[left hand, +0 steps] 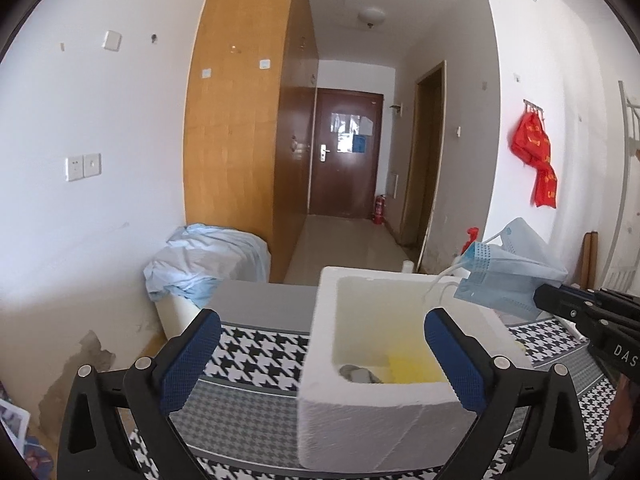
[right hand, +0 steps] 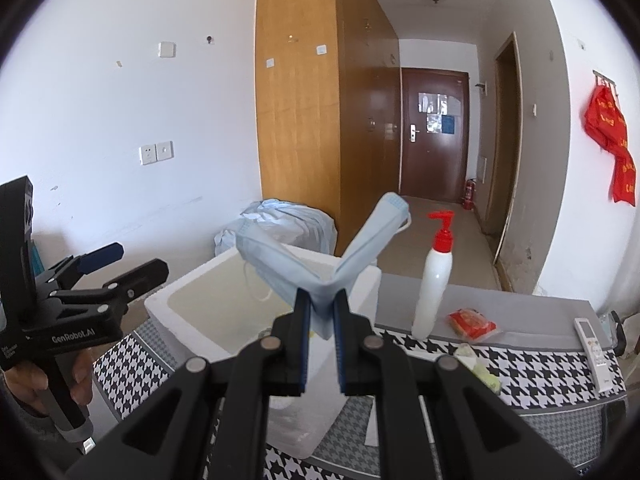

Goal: Organize soft objects
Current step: 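Lower the blue mask into the foam box and open the right gripper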

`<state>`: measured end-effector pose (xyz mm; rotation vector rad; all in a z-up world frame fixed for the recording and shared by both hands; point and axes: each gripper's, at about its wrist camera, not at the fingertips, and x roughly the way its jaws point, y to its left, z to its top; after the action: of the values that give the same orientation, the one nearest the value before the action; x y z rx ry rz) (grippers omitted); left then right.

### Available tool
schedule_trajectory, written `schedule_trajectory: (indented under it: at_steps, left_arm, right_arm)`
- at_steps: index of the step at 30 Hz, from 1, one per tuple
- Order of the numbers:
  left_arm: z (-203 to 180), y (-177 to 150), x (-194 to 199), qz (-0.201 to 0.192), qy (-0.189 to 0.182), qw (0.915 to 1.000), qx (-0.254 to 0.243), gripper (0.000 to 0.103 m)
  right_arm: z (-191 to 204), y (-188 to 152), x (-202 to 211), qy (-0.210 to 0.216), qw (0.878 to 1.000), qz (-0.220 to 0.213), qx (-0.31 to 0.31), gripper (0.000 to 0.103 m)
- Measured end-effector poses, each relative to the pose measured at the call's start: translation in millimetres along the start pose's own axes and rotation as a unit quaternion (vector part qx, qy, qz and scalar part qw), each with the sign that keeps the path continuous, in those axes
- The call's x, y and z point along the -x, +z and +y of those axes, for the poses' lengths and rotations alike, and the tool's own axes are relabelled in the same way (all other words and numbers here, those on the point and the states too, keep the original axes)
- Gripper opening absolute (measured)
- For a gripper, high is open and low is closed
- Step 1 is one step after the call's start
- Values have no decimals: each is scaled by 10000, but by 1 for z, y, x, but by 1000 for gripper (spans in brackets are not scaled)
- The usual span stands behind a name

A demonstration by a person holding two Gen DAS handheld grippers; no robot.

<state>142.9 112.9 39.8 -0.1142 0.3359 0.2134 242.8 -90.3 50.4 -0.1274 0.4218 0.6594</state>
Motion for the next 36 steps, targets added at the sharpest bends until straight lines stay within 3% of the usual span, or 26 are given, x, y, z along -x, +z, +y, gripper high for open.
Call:
schedule_trajectory:
  at_steps: [36]
  left_arm:
    - [48,-18,11,60,357,9990,270,102]
  right_arm:
    - [44,9,-42,329,9987,335,221,14]
